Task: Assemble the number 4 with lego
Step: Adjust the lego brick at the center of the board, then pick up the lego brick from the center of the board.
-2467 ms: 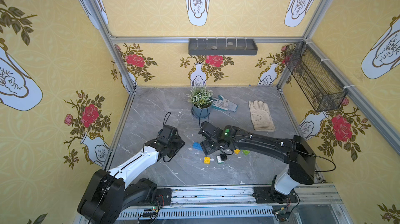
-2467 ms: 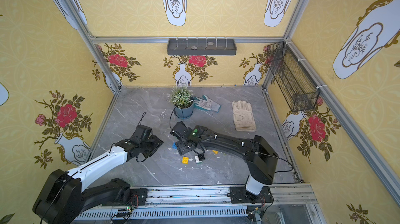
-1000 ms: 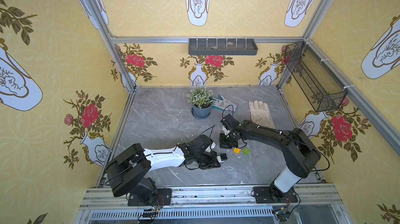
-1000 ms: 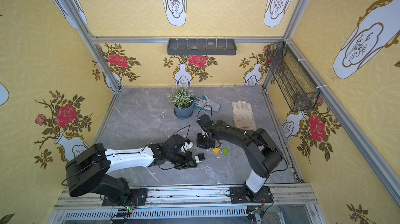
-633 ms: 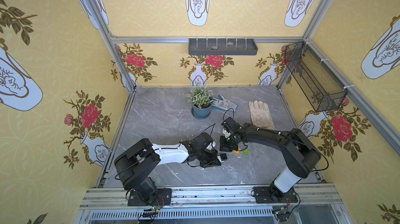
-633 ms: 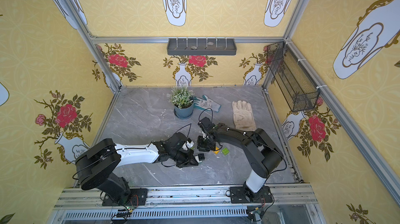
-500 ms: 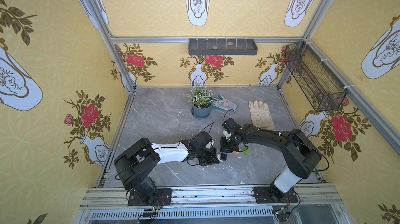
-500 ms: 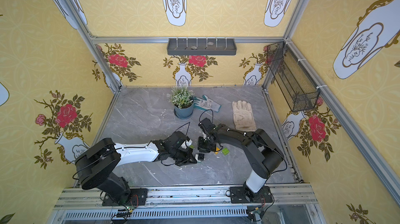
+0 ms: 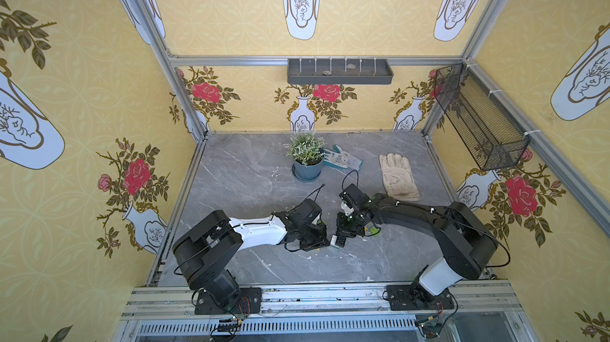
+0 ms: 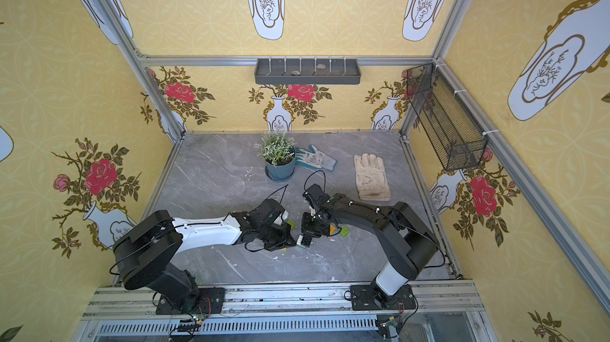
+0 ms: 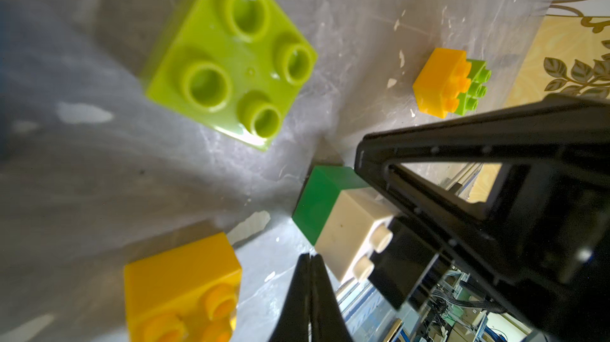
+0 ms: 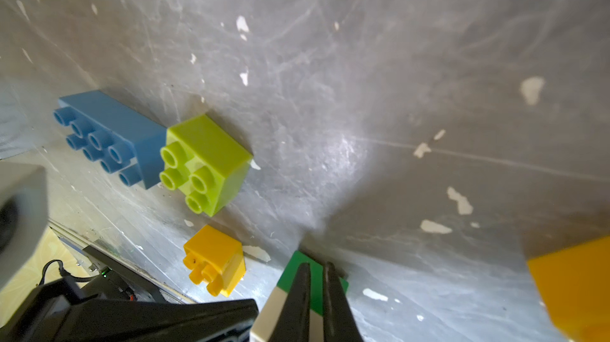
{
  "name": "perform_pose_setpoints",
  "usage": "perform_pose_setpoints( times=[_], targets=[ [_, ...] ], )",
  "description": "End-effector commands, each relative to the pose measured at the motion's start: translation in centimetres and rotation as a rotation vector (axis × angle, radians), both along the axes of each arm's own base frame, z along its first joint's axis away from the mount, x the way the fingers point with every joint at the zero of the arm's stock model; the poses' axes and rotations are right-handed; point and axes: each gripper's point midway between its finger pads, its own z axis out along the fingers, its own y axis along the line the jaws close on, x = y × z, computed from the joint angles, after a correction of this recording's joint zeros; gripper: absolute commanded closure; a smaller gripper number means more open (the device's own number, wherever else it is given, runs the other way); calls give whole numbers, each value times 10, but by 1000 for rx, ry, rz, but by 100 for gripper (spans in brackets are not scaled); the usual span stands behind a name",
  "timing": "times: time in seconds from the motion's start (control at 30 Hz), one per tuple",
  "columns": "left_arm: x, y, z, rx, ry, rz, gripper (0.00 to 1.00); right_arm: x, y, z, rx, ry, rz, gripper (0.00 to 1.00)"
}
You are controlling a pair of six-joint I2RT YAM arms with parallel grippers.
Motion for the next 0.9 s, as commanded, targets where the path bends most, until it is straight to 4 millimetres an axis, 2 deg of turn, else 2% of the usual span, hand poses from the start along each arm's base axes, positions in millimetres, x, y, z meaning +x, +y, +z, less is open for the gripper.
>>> perform_pose_setpoints(
  times=[0.0, 0.13, 0.23, 0.33, 0.4, 0.47, 0.53, 0.57, 0.6, 0.67, 0.77, 0.87],
  targets=[
    [3, 0, -2, 11, -16, -4, 91, 0, 2, 1, 6, -5, -15, 87],
    [6, 2, -3, 18, -17, 3, 91, 2, -5, 3, -26, -21, -27, 85],
    [10, 5, 0, 20, -22, 16, 89, 12, -15, 7, -65, -61, -46, 75],
    [15, 11, 6, 18, -31, 34, 88, 24, -24, 16, -132, -131, -34, 70],
    [19, 18, 13, 18, -43, 56, 87, 33, -22, 30, -153, -209, -3, 65],
    [29, 37, 22, 52, -77, 115, 83, 42, -19, 48, -181, -328, 41, 52],
    [42, 63, 38, 94, -142, 202, 72, 47, -12, 61, -172, -411, 90, 42],
    [49, 81, 46, 131, -183, 255, 67, 50, -4, 68, -151, -452, 129, 38],
    [55, 99, 52, 167, -222, 300, 63, 52, 6, 74, -129, -494, 175, 38],
    [65, 141, 57, 252, -256, 407, 55, 47, 38, 83, -95, -582, 319, 37],
    [71, 183, 52, 229, -207, 542, 43, 36, 80, 78, -109, -680, 533, 36],
    [71, 214, 43, 188, -171, 673, 42, 35, 105, 60, -106, -694, 670, 34]
  ],
)
